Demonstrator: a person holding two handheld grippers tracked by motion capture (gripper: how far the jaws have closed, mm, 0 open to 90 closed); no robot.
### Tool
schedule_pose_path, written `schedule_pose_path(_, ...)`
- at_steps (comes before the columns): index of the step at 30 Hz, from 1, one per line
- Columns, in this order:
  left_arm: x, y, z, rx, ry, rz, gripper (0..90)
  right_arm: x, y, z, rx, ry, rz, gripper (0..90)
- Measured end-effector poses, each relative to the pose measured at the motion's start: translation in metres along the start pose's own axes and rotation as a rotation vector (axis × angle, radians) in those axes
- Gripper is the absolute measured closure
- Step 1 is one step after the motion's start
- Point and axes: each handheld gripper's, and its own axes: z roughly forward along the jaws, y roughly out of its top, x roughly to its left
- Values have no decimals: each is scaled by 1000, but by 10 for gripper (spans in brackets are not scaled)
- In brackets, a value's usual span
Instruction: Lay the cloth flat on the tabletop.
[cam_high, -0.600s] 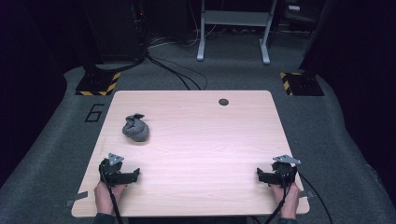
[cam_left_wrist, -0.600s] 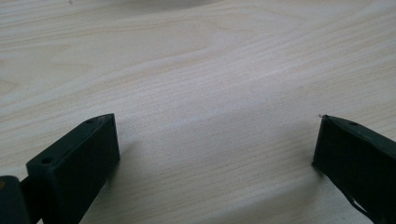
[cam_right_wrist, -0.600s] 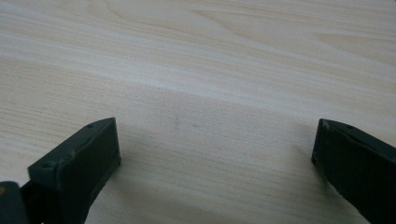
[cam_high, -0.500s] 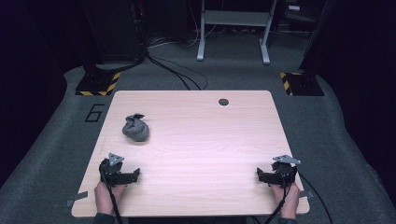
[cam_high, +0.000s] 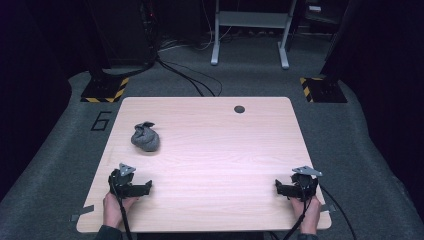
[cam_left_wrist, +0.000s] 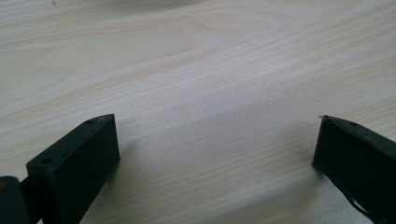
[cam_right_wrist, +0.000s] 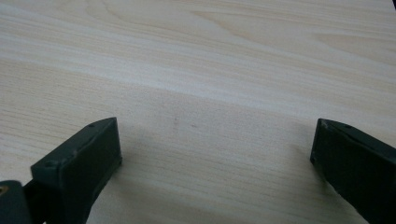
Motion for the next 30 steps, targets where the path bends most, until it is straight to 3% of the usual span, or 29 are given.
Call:
schedule_pose_path(5,6,10,-7,-37,-84,-27,1,0,0,0,0,1,-1,17)
schedule_pose_path(8,9,16,-9,-41,-89,-17,1,0,0,0,0,2,0,17)
schedule_pose_path(14,15,35,-11,-58,-62,10,5,0,0,0,-1,2,1,19)
schedule_pose_path(19,22,52,-12,-92,-64,6,26,0,0,0,-1,1,2,21)
schedule_pose_path(30,38,97,-5,-79,-50,35,1,0,0,0,-2,2,1,24)
